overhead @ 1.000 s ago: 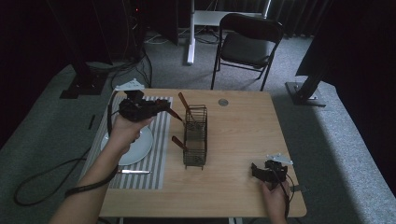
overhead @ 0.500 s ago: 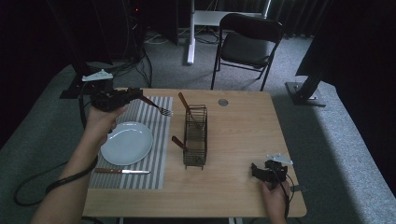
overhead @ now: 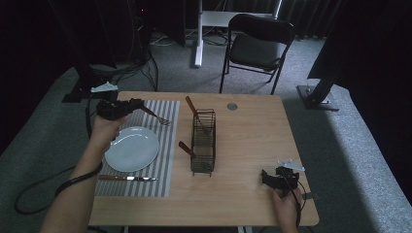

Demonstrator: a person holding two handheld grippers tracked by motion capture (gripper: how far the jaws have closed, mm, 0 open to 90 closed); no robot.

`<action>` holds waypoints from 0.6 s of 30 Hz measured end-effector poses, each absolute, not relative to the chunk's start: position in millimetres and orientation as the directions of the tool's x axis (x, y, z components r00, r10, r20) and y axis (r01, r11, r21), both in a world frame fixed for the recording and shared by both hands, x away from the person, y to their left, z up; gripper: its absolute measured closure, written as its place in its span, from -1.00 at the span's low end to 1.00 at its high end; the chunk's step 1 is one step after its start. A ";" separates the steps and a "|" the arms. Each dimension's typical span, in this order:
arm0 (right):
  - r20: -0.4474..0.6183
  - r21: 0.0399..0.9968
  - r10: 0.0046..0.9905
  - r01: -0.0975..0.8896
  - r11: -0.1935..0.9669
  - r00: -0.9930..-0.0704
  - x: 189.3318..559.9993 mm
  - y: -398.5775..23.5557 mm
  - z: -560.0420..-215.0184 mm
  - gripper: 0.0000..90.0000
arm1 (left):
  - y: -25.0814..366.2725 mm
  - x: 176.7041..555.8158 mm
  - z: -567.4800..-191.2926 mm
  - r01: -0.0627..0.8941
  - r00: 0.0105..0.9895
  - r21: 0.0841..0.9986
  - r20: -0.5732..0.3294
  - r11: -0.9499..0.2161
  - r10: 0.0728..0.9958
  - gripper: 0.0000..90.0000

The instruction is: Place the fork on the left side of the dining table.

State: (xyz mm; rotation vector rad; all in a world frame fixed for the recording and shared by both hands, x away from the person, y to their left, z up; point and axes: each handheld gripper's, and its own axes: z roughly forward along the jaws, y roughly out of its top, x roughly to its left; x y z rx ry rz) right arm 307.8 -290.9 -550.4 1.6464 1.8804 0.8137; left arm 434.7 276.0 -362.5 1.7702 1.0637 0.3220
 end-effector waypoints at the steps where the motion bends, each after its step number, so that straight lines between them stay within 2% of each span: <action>1: 0.012 0.722 0.990 0.687 0.087 -0.137 307.8 -290.9 -550.4 -0.71 | 277.0 437.6 -367.7 0.519 0.571 0.848 -0.251 -0.106 0.782 0.69; 13: 0.011 0.722 0.991 0.687 0.087 -0.137 307.8 -290.9 -550.4 -0.71 | 292.3 461.6 -396.1 0.560 0.491 0.823 -0.231 -0.101 0.840 0.69; 18: 0.011 0.722 0.990 0.686 0.087 -0.137 307.8 -290.9 -550.4 -0.71 | 297.9 471.1 -401.3 0.567 0.458 0.822 -0.263 -0.051 0.849 0.69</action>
